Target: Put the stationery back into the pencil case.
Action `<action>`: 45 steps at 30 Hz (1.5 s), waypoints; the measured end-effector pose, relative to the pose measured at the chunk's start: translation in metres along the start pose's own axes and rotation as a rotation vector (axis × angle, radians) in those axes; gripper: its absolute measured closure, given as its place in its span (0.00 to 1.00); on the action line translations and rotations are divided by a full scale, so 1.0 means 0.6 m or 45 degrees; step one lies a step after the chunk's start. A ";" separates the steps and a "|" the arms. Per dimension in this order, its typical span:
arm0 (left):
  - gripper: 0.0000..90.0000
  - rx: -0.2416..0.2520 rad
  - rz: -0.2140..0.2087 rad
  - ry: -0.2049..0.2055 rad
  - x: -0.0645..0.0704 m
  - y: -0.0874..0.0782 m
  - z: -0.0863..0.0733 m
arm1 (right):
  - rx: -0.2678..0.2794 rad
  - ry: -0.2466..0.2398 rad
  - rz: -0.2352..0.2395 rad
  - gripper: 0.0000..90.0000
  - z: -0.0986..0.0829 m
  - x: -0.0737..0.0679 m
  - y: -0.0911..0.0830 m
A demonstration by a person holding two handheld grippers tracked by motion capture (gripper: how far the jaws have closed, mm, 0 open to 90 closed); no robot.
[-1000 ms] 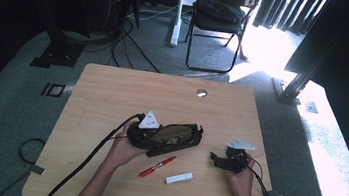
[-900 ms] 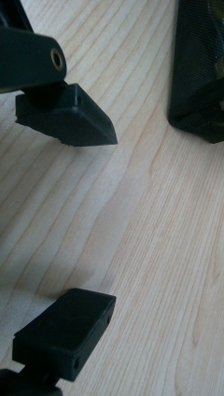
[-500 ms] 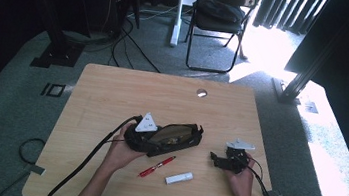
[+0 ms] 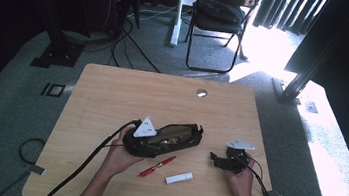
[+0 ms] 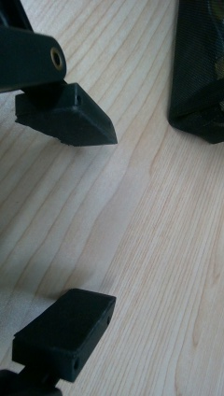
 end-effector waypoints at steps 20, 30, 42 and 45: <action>0.49 -0.037 0.013 0.001 0.022 0.001 -0.030 | -0.001 -0.001 0.001 0.21 0.000 0.000 0.000; 0.55 -0.060 -0.020 -0.003 0.041 0.009 -0.047 | -0.001 -0.001 0.001 0.21 0.000 0.000 0.000; 0.61 -0.079 -0.019 -0.005 0.050 0.016 -0.060 | -0.001 -0.001 0.001 0.21 0.000 0.000 0.000; 0.61 -0.090 -0.024 -0.007 0.051 0.018 -0.066 | -0.001 -0.001 0.001 0.21 0.000 0.000 0.000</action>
Point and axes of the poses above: each handheld gripper's, and its own axes: y roughly forward along the jaws, z roughly out of its top, x roughly to its right, the point moved 9 cm from there along y, roughly forward along the jaws, and after that the axes turned 4 degrees about y, right-handed, at the moved point
